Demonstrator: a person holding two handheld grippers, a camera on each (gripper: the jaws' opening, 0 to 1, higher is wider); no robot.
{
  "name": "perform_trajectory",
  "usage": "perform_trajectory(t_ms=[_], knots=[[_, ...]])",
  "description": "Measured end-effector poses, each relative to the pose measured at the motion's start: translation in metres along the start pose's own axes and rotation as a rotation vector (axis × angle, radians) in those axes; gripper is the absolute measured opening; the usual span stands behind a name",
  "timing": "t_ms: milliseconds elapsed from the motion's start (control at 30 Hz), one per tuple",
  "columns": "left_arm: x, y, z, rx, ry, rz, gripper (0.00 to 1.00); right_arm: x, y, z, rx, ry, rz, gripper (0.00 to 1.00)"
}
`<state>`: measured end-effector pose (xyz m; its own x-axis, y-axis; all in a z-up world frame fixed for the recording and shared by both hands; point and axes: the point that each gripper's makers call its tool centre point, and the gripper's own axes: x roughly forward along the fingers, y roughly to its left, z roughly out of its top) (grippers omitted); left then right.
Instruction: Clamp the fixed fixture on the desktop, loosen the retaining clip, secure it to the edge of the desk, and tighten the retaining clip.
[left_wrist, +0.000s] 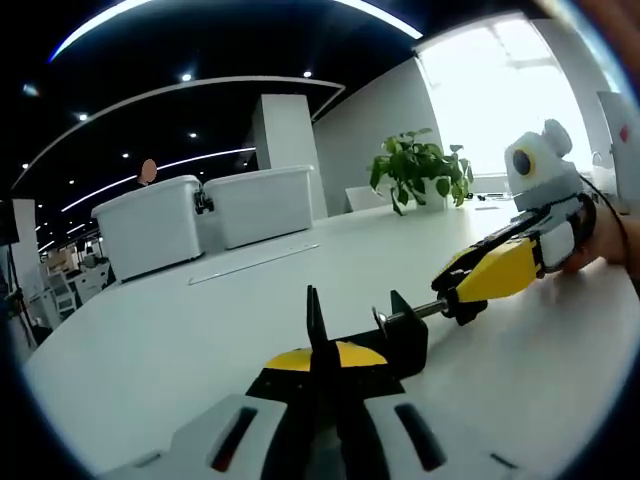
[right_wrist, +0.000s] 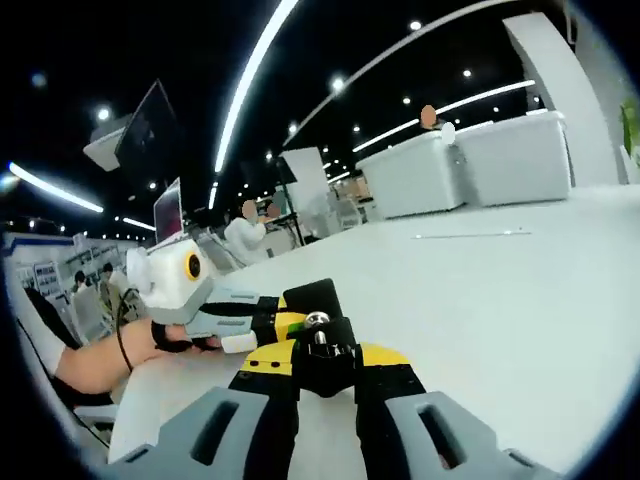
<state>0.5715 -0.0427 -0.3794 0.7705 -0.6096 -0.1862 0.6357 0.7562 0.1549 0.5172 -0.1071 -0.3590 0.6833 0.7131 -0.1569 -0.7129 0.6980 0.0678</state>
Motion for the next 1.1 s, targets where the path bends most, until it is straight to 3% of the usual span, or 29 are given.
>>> perform_trajectory(t_ms=[167, 200, 233, 267, 333, 467, 533, 600, 667, 767, 867, 1000, 1067, 1100], knots=[[-0.004, -0.006, 0.001, 0.002, 0.0, 0.002, 0.05, 0.004, 0.018, 0.003, -0.709, 0.009, -0.056, 0.2], [-0.004, -0.007, 0.001, 0.002, 0.0, 0.003, 0.05, 0.006, 0.019, 0.001, -0.772, 0.012, -0.059, 0.2], [-0.005, -0.008, 0.001, 0.002, 0.0, 0.003, 0.05, 0.006, 0.019, 0.0, -0.773, 0.023, -0.051, 0.2], [-0.005, -0.008, 0.001, 0.002, 0.0, 0.003, 0.05, 0.007, 0.016, 0.001, -0.669, 0.008, -0.049, 0.2], [-0.006, -0.009, 0.001, 0.003, -0.001, 0.004, 0.05, 0.007, 0.011, 0.004, -0.553, -0.008, -0.037, 0.19], [-0.006, -0.011, 0.001, 0.003, 0.0, 0.004, 0.05, 0.008, 0.009, 0.006, -0.534, -0.011, -0.042, 0.2], [-0.007, -0.011, 0.001, 0.003, -0.001, 0.003, 0.05, 0.008, 0.011, 0.01, -0.441, -0.045, -0.026, 0.21], [-0.007, -0.011, 0.001, 0.003, -0.001, 0.002, 0.05, 0.004, 0.014, 0.026, -0.268, -0.126, 0.01, 0.3], [-0.007, -0.012, 0.001, 0.003, -0.001, 0.003, 0.05, -0.002, 0.006, 0.038, -0.063, -0.177, 0.019, 0.3], [-0.007, -0.012, 0.001, 0.003, -0.001, 0.003, 0.05, -0.006, -0.014, 0.031, 0.214, -0.144, 0.008, 0.3], [-0.007, -0.012, 0.001, 0.003, -0.001, 0.003, 0.05, -0.008, -0.025, 0.016, 0.429, -0.106, 0.005, 0.28], [-0.007, -0.012, 0.001, 0.005, -0.002, 0.003, 0.05, -0.005, -0.015, 0.006, 0.53, -0.066, 0.058, 0.24], [-0.007, -0.012, 0.001, 0.006, -0.003, 0.003, 0.05, -0.004, -0.01, 0.005, 0.503, -0.061, 0.055, 0.25], [-0.007, -0.012, 0.001, 0.005, -0.002, 0.002, 0.05, -0.004, -0.013, -0.001, 0.45, -0.025, 0.032, 0.24]])
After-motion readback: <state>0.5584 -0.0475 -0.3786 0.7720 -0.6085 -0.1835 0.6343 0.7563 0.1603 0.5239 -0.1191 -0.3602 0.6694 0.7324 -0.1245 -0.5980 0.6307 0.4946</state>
